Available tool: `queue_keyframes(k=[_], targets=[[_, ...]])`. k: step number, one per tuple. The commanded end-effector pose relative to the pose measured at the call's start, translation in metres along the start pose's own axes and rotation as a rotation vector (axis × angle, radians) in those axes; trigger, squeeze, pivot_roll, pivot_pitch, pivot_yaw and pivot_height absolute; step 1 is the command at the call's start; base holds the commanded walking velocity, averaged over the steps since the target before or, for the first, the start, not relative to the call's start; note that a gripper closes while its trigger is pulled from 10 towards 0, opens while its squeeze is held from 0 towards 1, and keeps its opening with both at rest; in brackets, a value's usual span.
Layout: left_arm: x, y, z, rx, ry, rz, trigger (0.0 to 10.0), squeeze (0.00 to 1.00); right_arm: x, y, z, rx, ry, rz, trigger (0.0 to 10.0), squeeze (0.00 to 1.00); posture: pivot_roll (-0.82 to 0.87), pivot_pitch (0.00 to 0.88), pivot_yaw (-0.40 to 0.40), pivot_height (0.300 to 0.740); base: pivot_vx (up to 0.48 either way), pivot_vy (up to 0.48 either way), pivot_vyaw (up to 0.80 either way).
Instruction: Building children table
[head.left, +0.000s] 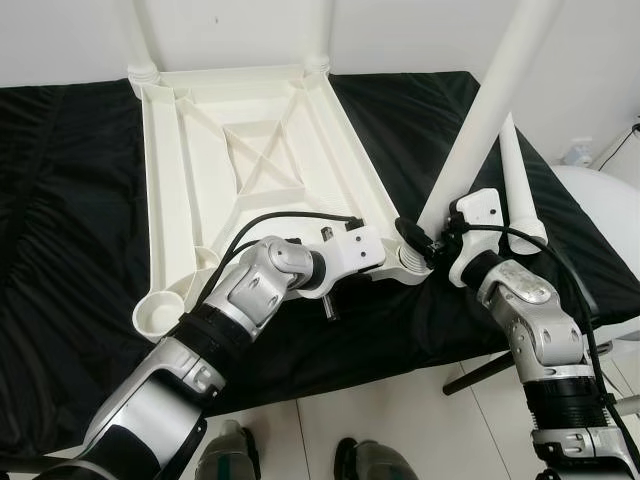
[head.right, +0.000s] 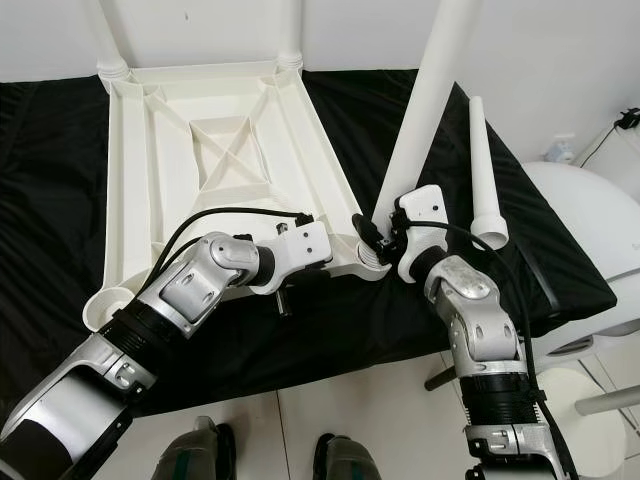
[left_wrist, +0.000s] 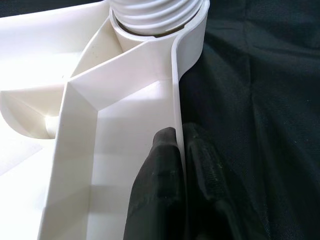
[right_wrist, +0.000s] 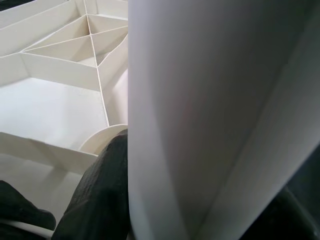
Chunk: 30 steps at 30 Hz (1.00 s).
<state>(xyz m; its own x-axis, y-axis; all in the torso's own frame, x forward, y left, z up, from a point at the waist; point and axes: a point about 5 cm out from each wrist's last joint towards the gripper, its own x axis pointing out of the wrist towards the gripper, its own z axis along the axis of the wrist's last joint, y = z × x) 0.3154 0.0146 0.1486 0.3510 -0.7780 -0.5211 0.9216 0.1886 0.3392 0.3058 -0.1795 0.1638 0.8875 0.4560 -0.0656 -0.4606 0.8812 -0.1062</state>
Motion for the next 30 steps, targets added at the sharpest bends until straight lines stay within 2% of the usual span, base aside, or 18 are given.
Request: queue_keyframes(k=[1, 4, 11, 20, 22, 25, 30], targets=[[-0.009, 0.014, 0.004, 0.022, -0.023, 0.081, 10.0, 0.00, -0.012, -0.007, -0.030, 0.029, 0.150, -0.047, 10.0, 0.00, -0.01, 0.109, -0.050, 0.740, 0.000, 0.000, 0.00], [-0.009, 0.014, 0.004, 0.022, -0.025, 0.081, 10.0, 0.00, -0.013, -0.007, -0.032, 0.037, 0.148, -0.059, 10.0, 0.00, -0.01, 0.109, -0.049, 0.740, 0.000, 0.000, 0.00], [-0.009, 0.014, 0.004, 0.023, -0.026, 0.080, 10.0, 0.00, -0.015, -0.018, -0.040, 0.050, 0.178, -0.112, 10.0, 0.00, -0.01, 0.106, -0.047, 0.740, 0.000, 0.000, 0.00], [-0.009, 0.013, 0.004, 0.024, -0.026, 0.079, 10.0, 0.00, -0.015, -0.017, -0.047, 0.071, 0.180, -0.125, 10.0, 0.00, -0.01, 0.104, -0.046, 0.740, 0.000, 0.000, 0.00], [-0.010, 0.013, 0.004, 0.024, -0.027, 0.079, 10.0, 0.00, -0.015, -0.014, -0.051, 0.103, 0.168, -0.119, 10.0, 0.00, -0.01, 0.101, -0.043, 0.740, 0.000, 0.000, 0.00], [-0.010, 0.013, 0.005, 0.025, -0.027, 0.079, 10.0, 0.00, -0.015, -0.012, -0.054, 0.108, 0.168, -0.119, 10.0, 0.00, -0.01, 0.102, -0.043, 0.740, 0.000, 0.000, 0.00], [-0.010, 0.013, 0.005, 0.027, -0.028, 0.076, 10.0, 0.00, -0.014, 0.000, -0.060, 0.130, 0.139, -0.115, 10.0, 0.00, -0.01, 0.102, -0.042, 0.740, 0.000, 0.000, 0.00]])
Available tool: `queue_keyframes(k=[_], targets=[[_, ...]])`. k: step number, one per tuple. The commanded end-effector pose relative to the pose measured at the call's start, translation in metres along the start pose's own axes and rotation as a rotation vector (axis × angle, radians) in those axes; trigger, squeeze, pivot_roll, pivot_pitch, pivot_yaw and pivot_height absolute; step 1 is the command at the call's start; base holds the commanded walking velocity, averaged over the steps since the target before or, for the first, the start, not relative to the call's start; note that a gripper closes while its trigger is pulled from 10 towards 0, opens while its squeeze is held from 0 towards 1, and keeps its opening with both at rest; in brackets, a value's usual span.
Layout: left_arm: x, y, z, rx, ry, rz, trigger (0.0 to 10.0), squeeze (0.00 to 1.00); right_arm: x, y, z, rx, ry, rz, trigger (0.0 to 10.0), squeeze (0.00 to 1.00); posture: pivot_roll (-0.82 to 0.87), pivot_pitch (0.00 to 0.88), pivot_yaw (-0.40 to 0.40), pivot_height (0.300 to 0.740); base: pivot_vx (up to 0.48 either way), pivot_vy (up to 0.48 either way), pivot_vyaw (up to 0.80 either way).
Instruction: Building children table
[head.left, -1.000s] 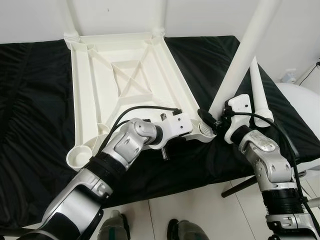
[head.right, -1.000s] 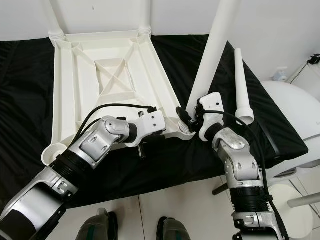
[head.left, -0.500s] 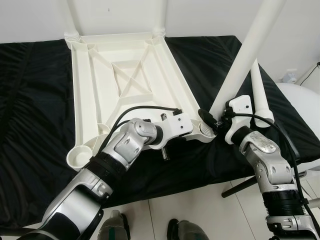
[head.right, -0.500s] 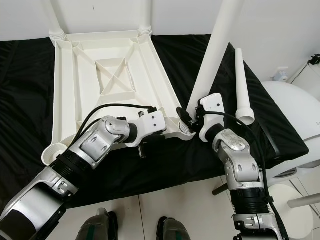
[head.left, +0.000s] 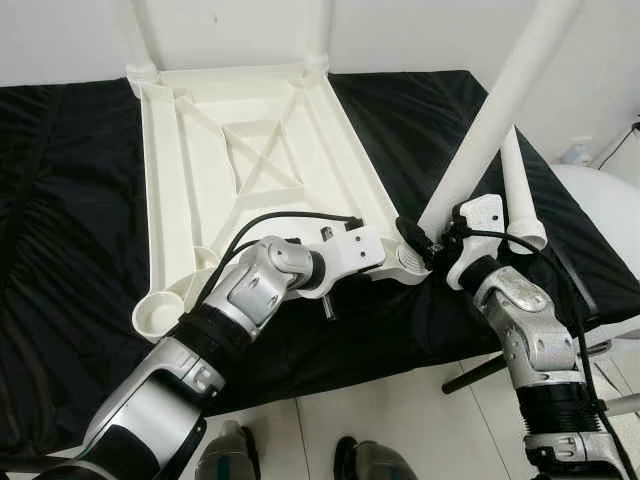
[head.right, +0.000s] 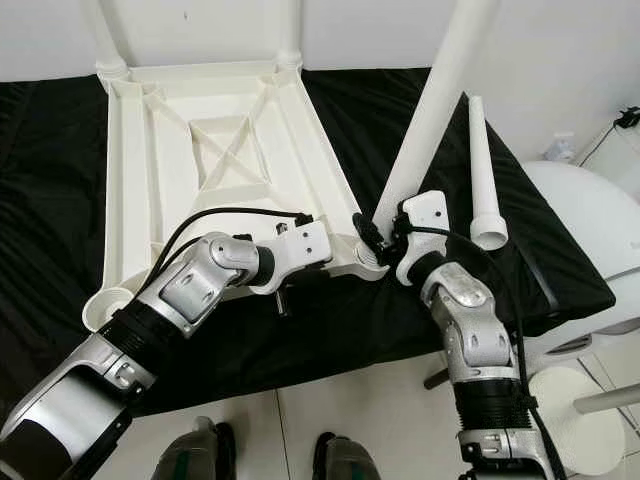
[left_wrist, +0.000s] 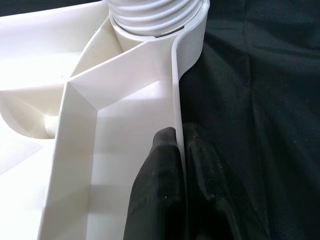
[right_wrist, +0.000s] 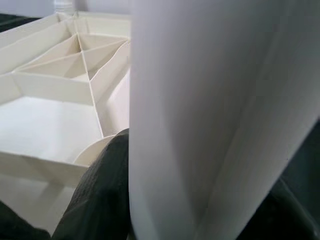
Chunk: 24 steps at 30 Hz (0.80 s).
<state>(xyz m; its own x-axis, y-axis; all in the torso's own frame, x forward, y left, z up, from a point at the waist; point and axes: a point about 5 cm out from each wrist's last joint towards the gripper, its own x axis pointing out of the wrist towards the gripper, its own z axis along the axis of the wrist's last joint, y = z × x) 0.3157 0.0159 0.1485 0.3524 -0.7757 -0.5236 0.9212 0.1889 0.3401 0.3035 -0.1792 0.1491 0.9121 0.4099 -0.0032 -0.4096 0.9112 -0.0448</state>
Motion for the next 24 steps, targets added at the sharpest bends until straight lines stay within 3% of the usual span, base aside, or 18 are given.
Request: queue_keyframes(k=[1, 8, 16, 24], targets=[[-0.009, 0.012, 0.006, 0.027, -0.032, 0.075, 10.0, 0.00, -0.015, -0.004, -0.045, 0.069, 0.193, -0.078, 10.0, 0.00, -0.01, 0.103, -0.043, 0.740, 0.000, 0.000, 0.00], [-0.009, 0.012, 0.006, 0.026, -0.033, 0.076, 10.0, 0.00, -0.014, 0.002, -0.045, 0.072, 0.183, -0.091, 10.0, 0.00, -0.01, 0.106, -0.040, 0.740, 0.000, 0.000, 0.00], [-0.009, 0.013, 0.007, 0.027, -0.037, 0.076, 10.0, 0.00, -0.018, -0.002, -0.045, 0.004, 0.169, -0.094, 10.0, 0.00, -0.02, 0.110, -0.040, 0.740, 0.000, 0.000, 0.00], [-0.009, 0.013, 0.008, 0.025, -0.041, 0.078, 10.0, 0.00, -0.018, 0.007, -0.049, 0.035, 0.176, -0.098, 10.0, 0.00, -0.01, 0.113, -0.043, 0.740, 0.000, 0.000, 0.00]])
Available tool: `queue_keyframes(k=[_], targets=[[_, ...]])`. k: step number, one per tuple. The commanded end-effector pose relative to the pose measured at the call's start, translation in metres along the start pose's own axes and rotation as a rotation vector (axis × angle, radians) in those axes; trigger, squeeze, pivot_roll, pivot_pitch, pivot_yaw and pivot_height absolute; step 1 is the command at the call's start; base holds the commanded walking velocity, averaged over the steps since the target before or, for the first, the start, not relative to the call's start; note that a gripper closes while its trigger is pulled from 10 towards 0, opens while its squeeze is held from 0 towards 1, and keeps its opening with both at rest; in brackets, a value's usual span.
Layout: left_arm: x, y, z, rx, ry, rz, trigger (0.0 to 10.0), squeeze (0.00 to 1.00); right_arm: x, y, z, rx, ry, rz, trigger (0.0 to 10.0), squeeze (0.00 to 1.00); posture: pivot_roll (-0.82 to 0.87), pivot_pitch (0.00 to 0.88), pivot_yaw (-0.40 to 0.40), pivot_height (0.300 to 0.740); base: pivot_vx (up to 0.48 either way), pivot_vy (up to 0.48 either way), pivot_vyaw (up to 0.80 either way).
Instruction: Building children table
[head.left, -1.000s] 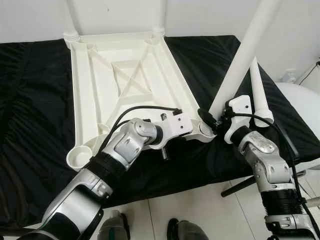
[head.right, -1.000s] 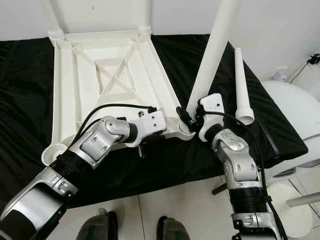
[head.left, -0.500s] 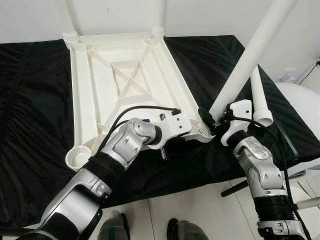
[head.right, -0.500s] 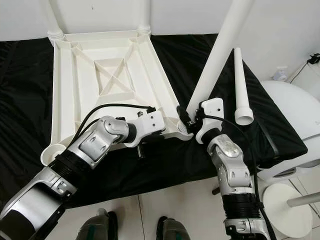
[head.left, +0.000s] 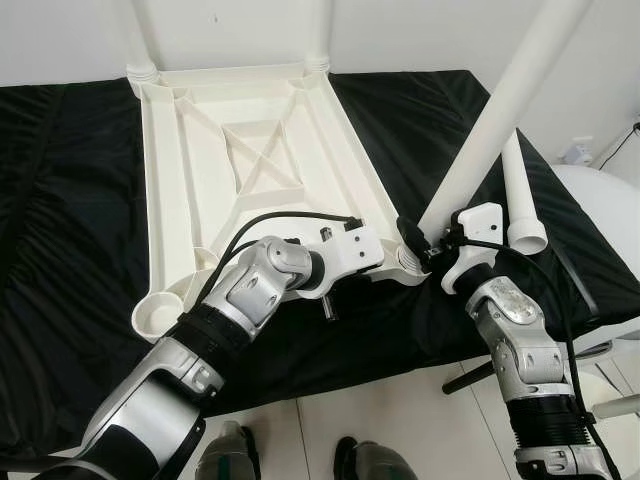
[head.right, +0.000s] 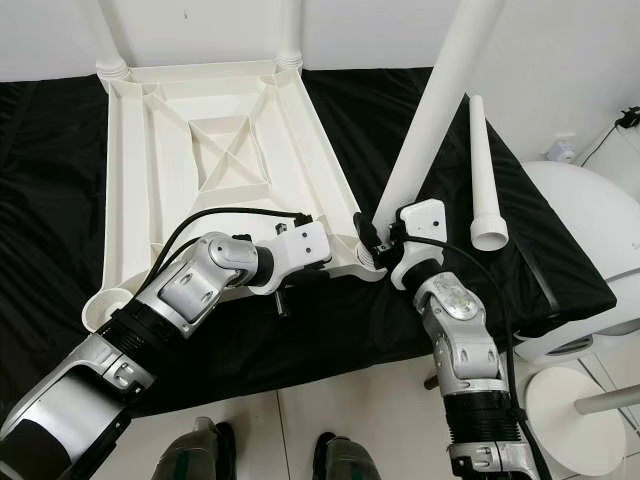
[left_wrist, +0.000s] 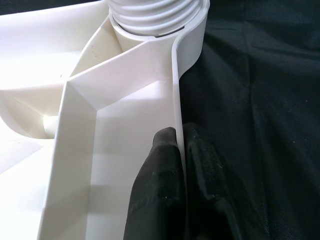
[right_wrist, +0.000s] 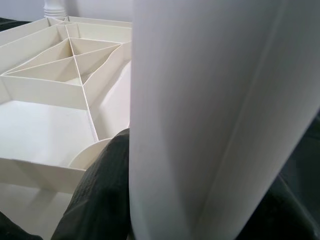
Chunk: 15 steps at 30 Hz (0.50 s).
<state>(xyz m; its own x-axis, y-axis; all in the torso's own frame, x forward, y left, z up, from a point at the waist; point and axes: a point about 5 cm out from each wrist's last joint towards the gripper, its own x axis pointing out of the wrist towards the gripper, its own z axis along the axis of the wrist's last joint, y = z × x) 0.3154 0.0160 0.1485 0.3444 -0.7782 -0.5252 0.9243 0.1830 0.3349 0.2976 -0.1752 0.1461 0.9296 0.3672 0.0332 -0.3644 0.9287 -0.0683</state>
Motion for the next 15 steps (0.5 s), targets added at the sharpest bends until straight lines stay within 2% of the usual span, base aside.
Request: queue_keyframes(k=[1, 7, 15], targets=[[-0.0092, 0.0132, 0.0078, 0.026, -0.038, 0.087, 10.0, 0.00, -0.0163, 0.0040, -0.0470, 0.061, 0.210, -0.055, 10.0, 0.00, -0.01, 0.114, -0.043, 0.740, 0.000, 0.000, 0.00], [-0.0102, 0.0135, 0.0072, 0.027, -0.037, 0.087, 10.0, 0.00, -0.0161, 0.0085, -0.0489, 0.098, 0.199, -0.116, 10.0, 0.00, -0.01, 0.115, -0.040, 0.740, 0.000, 0.000, 0.00], [-0.0100, 0.0134, 0.0077, 0.027, -0.038, 0.084, 10.0, 0.00, -0.0141, 0.0031, -0.0457, 0.121, 0.180, -0.195, 10.0, 0.00, -0.01, 0.118, -0.038, 0.740, 0.000, 0.000, 0.00]])
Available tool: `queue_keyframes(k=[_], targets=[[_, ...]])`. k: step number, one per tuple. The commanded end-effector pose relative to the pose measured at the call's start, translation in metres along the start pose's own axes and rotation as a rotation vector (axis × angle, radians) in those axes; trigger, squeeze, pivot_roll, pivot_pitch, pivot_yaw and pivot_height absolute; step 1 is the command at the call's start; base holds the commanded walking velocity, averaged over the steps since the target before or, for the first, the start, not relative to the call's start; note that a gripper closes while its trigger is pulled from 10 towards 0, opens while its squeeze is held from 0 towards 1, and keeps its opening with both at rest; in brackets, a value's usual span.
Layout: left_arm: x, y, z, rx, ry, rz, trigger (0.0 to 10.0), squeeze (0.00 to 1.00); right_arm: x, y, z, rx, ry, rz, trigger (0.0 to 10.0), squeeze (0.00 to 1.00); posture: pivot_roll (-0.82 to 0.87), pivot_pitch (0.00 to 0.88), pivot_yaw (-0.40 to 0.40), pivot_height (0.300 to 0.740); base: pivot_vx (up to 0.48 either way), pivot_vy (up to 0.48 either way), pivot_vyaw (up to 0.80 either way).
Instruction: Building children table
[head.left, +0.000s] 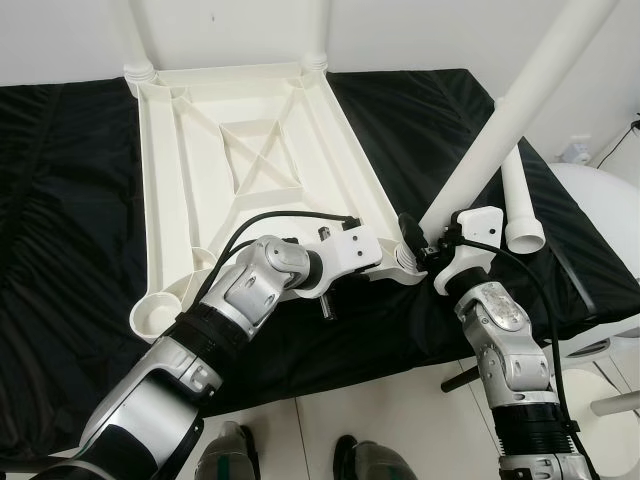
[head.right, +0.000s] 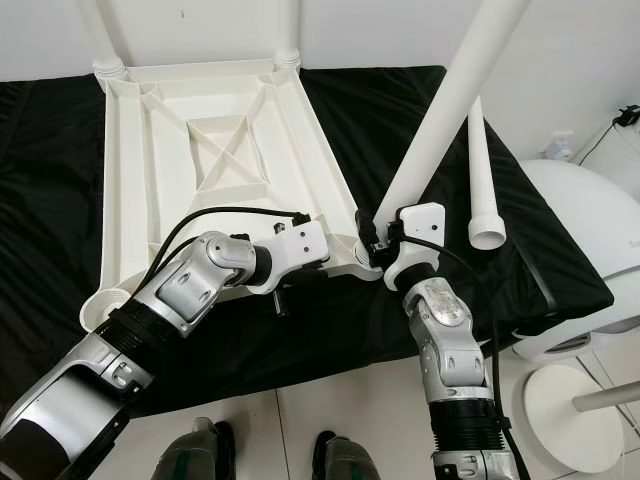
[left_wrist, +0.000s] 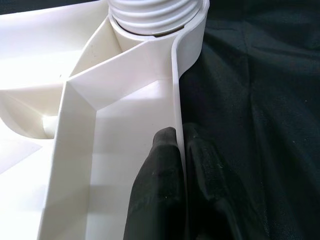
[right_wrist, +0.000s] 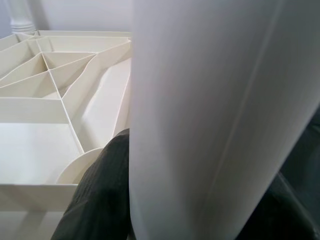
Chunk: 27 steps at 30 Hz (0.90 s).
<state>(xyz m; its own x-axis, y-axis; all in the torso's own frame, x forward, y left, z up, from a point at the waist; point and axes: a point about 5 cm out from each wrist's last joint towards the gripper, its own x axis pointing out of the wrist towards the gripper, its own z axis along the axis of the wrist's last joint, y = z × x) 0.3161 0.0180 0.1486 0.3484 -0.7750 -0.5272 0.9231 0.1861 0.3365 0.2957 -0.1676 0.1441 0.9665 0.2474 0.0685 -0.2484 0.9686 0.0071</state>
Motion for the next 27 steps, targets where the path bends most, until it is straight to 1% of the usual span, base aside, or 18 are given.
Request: queue_keyframes(k=[1, 9, 11, 20, 25, 27], targets=[[-0.009, 0.012, 0.009, 0.028, -0.043, 0.080, 10.0, 0.00, -0.015, -0.011, -0.042, 0.041, 0.210, -0.093, 10.0, 0.00, -0.01, 0.117, -0.039, 0.740, 0.000, 0.000, 0.00], [-0.009, 0.013, 0.009, 0.029, -0.045, 0.079, 10.0, 0.00, -0.009, -0.011, -0.037, 0.031, 0.203, -0.128, 10.0, 0.00, -0.01, 0.118, -0.039, 0.740, 0.000, 0.000, 0.00], [-0.009, 0.012, 0.010, 0.028, -0.045, 0.081, 10.0, 0.00, -0.007, -0.007, -0.036, 0.040, 0.205, -0.131, 10.0, 0.00, -0.01, 0.119, -0.041, 0.740, 0.000, 0.000, 0.00], [-0.009, 0.012, 0.009, 0.027, -0.046, 0.085, 10.0, 0.00, -0.007, -0.001, -0.035, 0.050, 0.193, -0.165, 10.0, 0.00, -0.01, 0.118, -0.044, 0.740, 0.000, 0.000, 0.00], [-0.009, 0.012, 0.010, 0.027, -0.047, 0.086, 10.0, 0.00, -0.008, 0.001, -0.034, 0.036, 0.180, -0.201, 10.0, 0.00, -0.01, 0.117, -0.045, 0.740, 0.000, 0.000, 0.00], [-0.009, 0.012, 0.010, 0.026, -0.049, 0.087, 10.0, 0.00, -0.009, 0.002, -0.033, 0.043, 0.171, -0.235, 10.0, 0.00, -0.01, 0.115, -0.047, 0.740, 0.000, 0.000, 0.00]])
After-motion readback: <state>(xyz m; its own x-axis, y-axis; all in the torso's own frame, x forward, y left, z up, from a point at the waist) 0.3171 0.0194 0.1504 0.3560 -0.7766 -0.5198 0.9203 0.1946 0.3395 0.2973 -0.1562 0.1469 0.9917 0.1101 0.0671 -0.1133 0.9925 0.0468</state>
